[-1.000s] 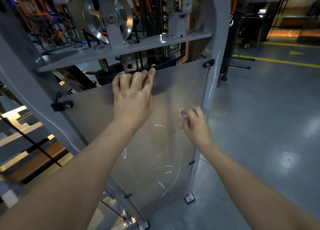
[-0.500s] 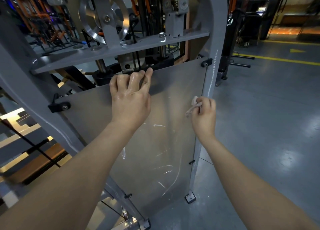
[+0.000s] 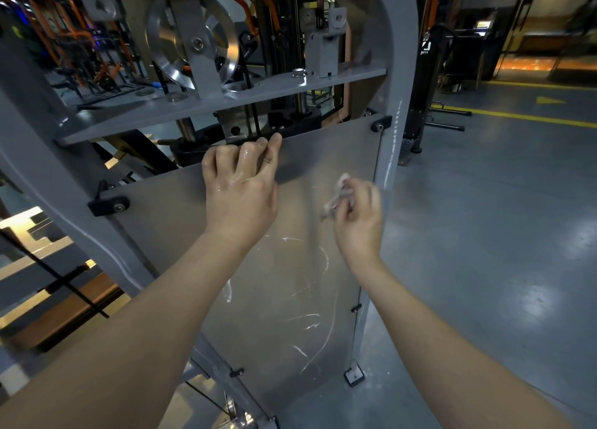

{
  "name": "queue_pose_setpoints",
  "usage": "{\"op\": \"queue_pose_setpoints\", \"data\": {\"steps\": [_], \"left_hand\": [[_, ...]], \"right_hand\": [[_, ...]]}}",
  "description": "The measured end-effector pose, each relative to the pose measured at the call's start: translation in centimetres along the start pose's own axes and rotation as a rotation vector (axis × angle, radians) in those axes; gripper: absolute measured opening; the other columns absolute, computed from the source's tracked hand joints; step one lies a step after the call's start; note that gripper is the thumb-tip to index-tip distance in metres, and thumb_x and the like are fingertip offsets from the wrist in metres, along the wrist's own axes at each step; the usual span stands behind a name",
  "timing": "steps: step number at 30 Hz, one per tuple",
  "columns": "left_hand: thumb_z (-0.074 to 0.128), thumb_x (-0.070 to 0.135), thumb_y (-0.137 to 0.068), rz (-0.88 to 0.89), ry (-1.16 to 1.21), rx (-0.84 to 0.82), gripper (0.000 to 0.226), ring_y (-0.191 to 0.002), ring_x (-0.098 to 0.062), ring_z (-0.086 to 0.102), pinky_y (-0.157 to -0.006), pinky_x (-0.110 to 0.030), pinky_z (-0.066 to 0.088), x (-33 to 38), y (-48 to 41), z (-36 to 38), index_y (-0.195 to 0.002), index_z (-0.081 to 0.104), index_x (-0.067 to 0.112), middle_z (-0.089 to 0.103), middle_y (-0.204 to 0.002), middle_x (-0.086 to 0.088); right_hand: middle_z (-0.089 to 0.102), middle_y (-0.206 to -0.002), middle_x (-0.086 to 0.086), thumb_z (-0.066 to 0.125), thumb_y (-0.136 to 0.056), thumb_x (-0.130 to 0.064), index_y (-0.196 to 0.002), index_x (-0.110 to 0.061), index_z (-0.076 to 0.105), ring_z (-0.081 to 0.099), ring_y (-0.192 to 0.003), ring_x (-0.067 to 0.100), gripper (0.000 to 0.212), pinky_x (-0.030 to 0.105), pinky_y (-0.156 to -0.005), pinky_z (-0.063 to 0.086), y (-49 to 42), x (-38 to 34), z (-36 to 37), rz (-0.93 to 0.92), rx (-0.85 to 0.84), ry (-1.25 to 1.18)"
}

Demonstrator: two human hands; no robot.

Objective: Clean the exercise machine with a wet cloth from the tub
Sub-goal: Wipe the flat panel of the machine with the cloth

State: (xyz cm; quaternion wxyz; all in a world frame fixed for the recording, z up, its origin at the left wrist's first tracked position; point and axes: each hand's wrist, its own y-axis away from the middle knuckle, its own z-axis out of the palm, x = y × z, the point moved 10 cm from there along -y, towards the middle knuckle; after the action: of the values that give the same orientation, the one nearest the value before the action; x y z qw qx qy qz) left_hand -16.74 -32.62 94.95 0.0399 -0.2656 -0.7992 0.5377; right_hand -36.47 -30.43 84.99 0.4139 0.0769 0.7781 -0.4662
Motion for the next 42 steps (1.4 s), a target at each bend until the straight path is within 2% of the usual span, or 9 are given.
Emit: {"op": "queue_pose_setpoints", "data": {"steps": [5, 9, 14, 18, 21, 26, 31, 37, 42], "left_hand": [[0.051, 0.014, -0.090, -0.005, -0.005, -0.022, 0.056, -0.105, -0.031, 0.040, -0.108, -0.051, 0.030, 0.0, 0.0, 0.0, -0.146, 0.056, 0.016, 0.059, -0.123, -0.004], [0.054, 0.013, -0.090, -0.014, -0.023, -0.064, 0.056, -0.106, -0.031, 0.039, -0.108, -0.052, 0.029, 0.0, -0.2, -0.3, -0.145, 0.057, 0.016, 0.060, -0.122, -0.005], [0.061, 0.011, -0.089, 0.025, 0.062, -0.224, 0.060, -0.113, -0.031, 0.039, -0.111, -0.052, 0.025, -0.1, -0.7, -0.9, -0.149, 0.052, 0.011, 0.055, -0.126, -0.009], [0.061, 0.008, -0.088, -0.029, 0.130, -0.285, 0.060, -0.130, -0.034, 0.037, -0.114, -0.055, 0.030, -2.2, -0.3, -2.7, -0.148, 0.051, 0.008, 0.049, -0.136, -0.014], [0.059, 0.014, -0.091, -0.118, 0.107, -0.311, 0.062, -0.135, -0.036, 0.038, -0.115, -0.054, 0.031, -4.5, 0.2, -3.8, -0.151, 0.044, 0.007, 0.046, -0.142, -0.017], [0.057, 0.022, -0.092, -0.198, 0.077, -0.354, 0.065, -0.132, -0.035, 0.047, -0.109, -0.052, 0.039, -6.2, 0.7, -3.7, -0.152, 0.041, 0.003, 0.055, -0.141, -0.018], [0.047, 0.026, -0.091, -0.152, 0.079, -0.355, 0.066, -0.145, -0.031, 0.040, -0.119, -0.046, 0.029, -6.1, 1.8, -3.5, -0.152, 0.042, 0.002, 0.047, -0.155, -0.016], [0.048, 0.028, -0.092, -0.143, 0.058, -0.385, 0.067, -0.148, -0.029, 0.039, -0.121, -0.047, 0.029, -6.2, 1.9, -3.1, -0.155, 0.039, 0.005, 0.044, -0.157, -0.015], [0.053, 0.022, -0.090, -0.138, 0.054, -0.361, 0.066, -0.147, -0.029, 0.040, -0.120, -0.046, 0.029, -6.2, 1.9, -3.5, -0.153, 0.042, 0.003, 0.046, -0.156, -0.015]], "right_hand": [[0.050, -0.111, 0.005, 0.053, -0.094, 0.007, -0.108, -0.005, 0.064, 0.057, -0.085, -0.015, 0.022, 0.003, -0.072, 0.044, -1.1, -0.9, -0.1, -0.083, -0.143, 0.028], [0.056, -0.113, 0.008, 0.051, -0.095, 0.000, -0.120, -0.010, 0.063, 0.052, -0.092, 0.004, 0.029, 0.017, -0.080, 0.043, -3.2, -0.8, -2.2, 0.047, 0.140, 0.026], [0.052, -0.111, 0.006, 0.049, -0.091, 0.000, -0.118, -0.012, 0.061, 0.058, -0.092, 0.020, 0.031, 0.039, -0.079, 0.054, -0.1, -4.7, 1.6, -0.341, -0.179, 0.149], [0.050, -0.111, 0.012, 0.051, -0.090, 0.014, -0.114, 0.003, 0.064, 0.051, -0.089, -0.021, 0.030, 0.008, -0.075, 0.045, -3.8, -4.4, -2.3, -0.135, 0.046, 0.027], [0.051, -0.112, 0.013, 0.048, -0.091, 0.013, -0.117, 0.001, 0.064, 0.048, -0.092, -0.023, 0.033, -0.001, -0.074, 0.038, -3.5, -5.7, -2.4, -0.076, 0.133, 0.015], [0.055, -0.114, 0.010, 0.043, -0.093, -0.010, -0.118, -0.010, 0.065, 0.058, -0.101, 0.014, 0.033, 0.034, -0.087, 0.053, -0.8, -8.0, 1.4, -0.366, -0.193, 0.182], [0.045, -0.108, 0.012, 0.045, -0.087, 0.021, -0.111, 0.009, 0.064, 0.046, -0.085, -0.032, 0.033, -0.007, -0.071, 0.034, -3.9, -7.3, -3.0, -0.082, 0.146, -0.005], [0.055, -0.117, 0.009, 0.049, -0.088, -0.008, -0.118, -0.011, 0.065, 0.050, -0.100, 0.015, 0.033, 0.027, -0.082, 0.052, -0.2, -10.5, 3.2, -0.454, -0.250, 0.177], [0.048, -0.111, 0.013, 0.043, -0.086, 0.007, -0.114, 0.001, 0.063, 0.050, -0.091, -0.006, 0.034, 0.013, -0.080, 0.046, -4.0, -7.5, -1.7, -0.193, 0.092, 0.070]]}}
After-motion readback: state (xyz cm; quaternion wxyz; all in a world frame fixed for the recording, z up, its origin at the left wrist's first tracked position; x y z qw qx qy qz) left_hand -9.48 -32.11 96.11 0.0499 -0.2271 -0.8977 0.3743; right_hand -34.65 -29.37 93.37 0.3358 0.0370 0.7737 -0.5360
